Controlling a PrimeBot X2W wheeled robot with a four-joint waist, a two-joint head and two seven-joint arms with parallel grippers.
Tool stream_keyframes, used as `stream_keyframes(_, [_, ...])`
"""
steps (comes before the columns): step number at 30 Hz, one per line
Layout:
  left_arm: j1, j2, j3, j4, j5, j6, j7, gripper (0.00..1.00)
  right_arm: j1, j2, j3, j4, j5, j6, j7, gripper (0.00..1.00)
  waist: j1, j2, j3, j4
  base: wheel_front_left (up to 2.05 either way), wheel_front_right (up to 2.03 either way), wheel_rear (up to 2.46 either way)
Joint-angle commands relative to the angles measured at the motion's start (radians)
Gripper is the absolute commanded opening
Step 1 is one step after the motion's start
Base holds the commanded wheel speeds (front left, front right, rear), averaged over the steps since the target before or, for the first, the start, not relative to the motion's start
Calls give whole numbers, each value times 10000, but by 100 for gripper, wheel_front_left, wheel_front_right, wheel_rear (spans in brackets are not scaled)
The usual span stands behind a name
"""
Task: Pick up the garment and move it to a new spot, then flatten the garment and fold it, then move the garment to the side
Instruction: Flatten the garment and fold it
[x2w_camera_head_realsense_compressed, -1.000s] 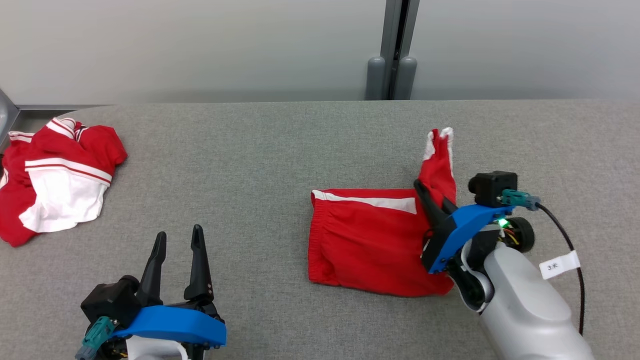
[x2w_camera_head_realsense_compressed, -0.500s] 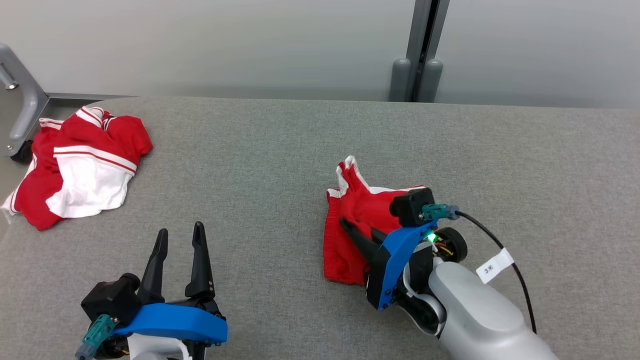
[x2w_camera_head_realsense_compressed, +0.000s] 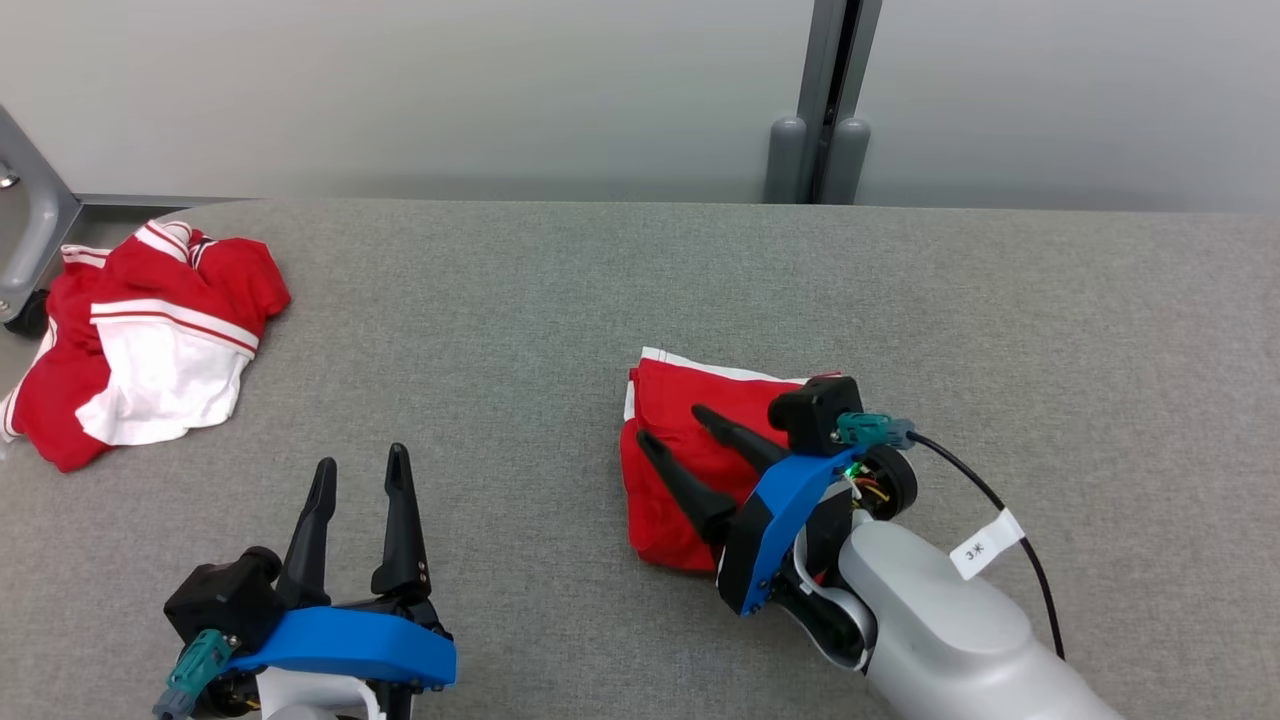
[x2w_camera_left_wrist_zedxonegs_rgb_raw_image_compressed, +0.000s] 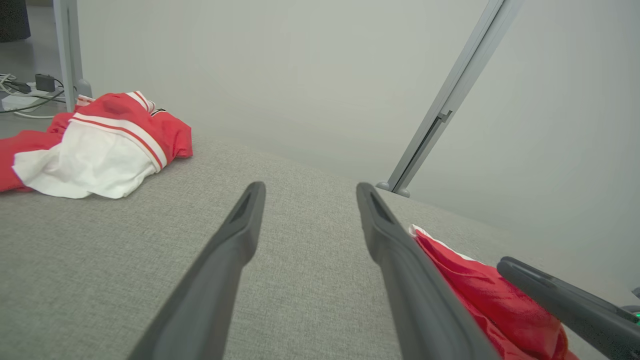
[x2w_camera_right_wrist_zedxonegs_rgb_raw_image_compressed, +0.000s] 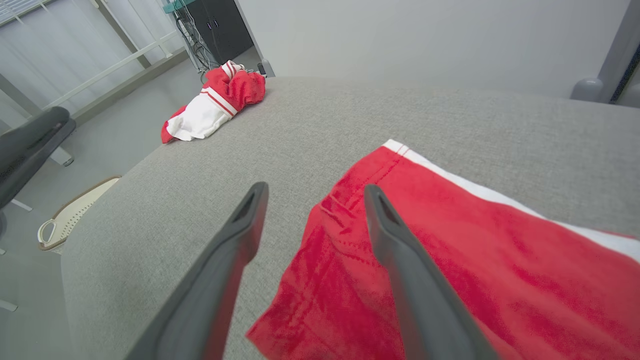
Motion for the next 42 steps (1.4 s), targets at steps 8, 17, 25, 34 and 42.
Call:
stream_keyframes(8, [85, -51, 49, -52, 75, 22, -60, 100, -529, -59, -961, 609, -731, 1, -1110, 100, 0, 0, 15, -136, 0, 0, 0])
stream_keyframes(17, [9, -45, -18, -105, 109, 41, -53, 100, -617, -560, -1583, 1939, -2980, 2, -1482, 45, 0, 0, 100, -102, 0, 0, 0])
stream_keyframes(25, [-44, -21, -31, -110, 78, 84, -43, 100, -113, -292, -879, 2231, -3483, 1, -1316, 0, 0, 0, 163, -24, 0, 0, 0])
stream_keyframes(34, [-26, 11, -55, -130, 65, 117, -41, 100, 469, -40, 819, 1411, -2784, 1, -734, 0, 0, 0, 133, -1, 0, 0, 0])
stream_keyframes(42, [34, 28, -106, -155, 35, 167, -5, 100, 660, -8, 2103, 1115, -1937, 1, -345, 0, 0, 0, 73, 21, 0, 0, 0])
